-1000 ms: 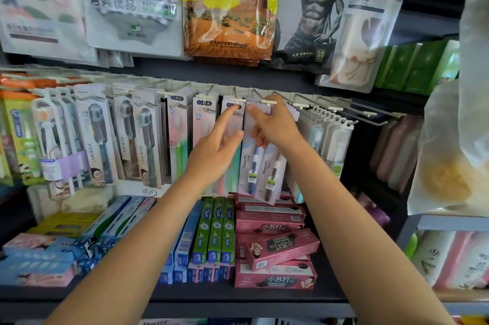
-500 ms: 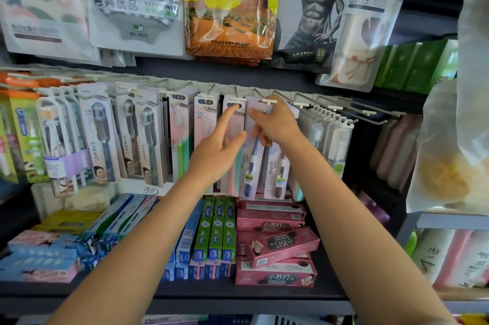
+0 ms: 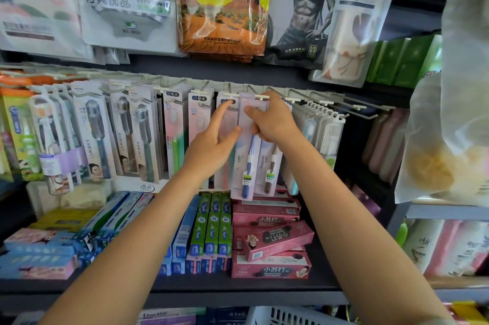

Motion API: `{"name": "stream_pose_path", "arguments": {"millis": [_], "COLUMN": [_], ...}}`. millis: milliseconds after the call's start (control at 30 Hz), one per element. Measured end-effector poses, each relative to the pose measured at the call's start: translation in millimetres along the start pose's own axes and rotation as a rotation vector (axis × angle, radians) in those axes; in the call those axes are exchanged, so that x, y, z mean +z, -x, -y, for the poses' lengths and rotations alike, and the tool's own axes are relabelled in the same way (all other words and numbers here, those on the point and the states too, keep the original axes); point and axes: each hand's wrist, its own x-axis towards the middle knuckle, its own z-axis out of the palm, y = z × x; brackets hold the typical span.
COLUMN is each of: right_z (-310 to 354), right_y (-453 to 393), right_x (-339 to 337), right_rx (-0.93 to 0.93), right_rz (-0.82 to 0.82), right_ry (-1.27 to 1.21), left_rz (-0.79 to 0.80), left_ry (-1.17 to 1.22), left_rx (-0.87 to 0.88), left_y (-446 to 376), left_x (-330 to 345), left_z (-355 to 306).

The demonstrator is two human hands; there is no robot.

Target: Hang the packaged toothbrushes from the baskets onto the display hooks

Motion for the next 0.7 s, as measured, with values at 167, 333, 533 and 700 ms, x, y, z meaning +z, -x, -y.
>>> {"name": "stream_pose_path", "arguments": {"millis": [167,333,533,700], "right_z": [-10.2,-64.2,-108.8,-104.2], "right_y": [25.0,76.1,83.5,73.9], "right_x": [-1.4,15.8,37.9,46.0], "right_rx": [-0.07,-0.245,-0.097,-0.007], "right_rz": [0.003,-0.219,-0.221,-0.167], "right_ry": [0.094,0.029,0.005,-0.009], "left_rz": [-0.089,-0.225,-0.153,-0.106], "left_ry": [-0.009,-0.018,-0.061,-0.034], "left_rx": [0.012,-0.036,-0.12,-0.182], "left_y": [5.8,28.5,35.3,35.1], "left_x": [4.7,34.0,54.9,60.1], "left_z": [3.0,20.1,30.8,36.6]}}
